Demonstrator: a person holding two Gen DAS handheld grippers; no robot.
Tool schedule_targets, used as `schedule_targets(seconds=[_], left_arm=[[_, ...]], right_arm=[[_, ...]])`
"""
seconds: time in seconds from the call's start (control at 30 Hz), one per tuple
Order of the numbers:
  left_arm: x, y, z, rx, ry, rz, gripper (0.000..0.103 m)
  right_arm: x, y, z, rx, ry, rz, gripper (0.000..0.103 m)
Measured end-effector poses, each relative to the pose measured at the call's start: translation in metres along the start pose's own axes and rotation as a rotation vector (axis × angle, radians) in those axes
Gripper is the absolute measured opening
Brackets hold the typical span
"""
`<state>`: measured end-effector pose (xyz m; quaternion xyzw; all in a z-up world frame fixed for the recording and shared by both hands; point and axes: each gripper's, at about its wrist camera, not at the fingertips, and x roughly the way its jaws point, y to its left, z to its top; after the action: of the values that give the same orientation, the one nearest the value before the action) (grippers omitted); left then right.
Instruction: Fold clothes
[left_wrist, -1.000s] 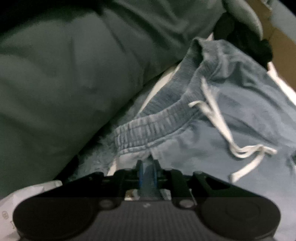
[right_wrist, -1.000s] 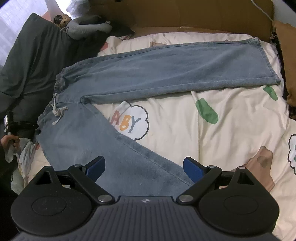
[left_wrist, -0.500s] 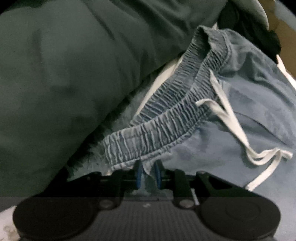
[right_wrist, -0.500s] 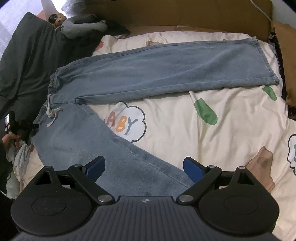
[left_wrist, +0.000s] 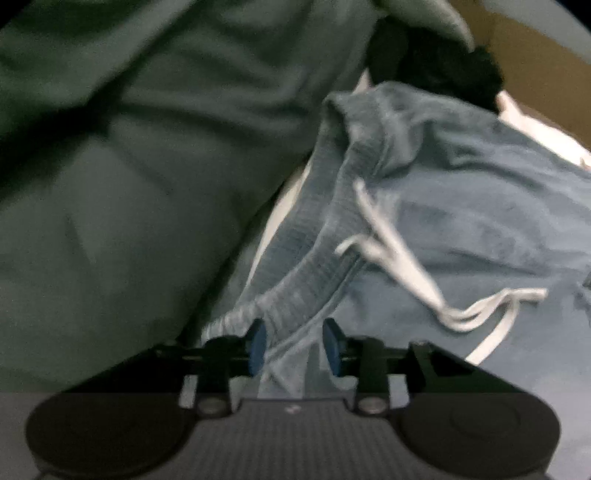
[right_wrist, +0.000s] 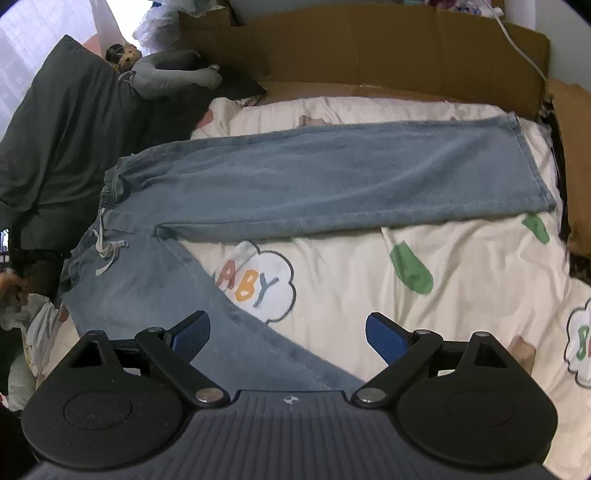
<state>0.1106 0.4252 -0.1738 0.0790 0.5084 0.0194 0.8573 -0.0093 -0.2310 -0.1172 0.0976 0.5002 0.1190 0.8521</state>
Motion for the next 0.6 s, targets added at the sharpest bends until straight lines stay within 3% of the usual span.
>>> schedule_targets(seconds=[0.3, 0.6], left_arm=[[0.019, -0.028, 0.040, 0.102, -0.064, -0.010, 0.041], [0.050, -0.052, 0.075, 0.152, -0.125, -0.006, 0.040]], right_arm=[[0.032, 0.037, 0.052, -0.075, -0.067, 0.010, 0.095], [0.123, 0.035, 0.092, 0.018, -0.080, -0.073, 0.095]])
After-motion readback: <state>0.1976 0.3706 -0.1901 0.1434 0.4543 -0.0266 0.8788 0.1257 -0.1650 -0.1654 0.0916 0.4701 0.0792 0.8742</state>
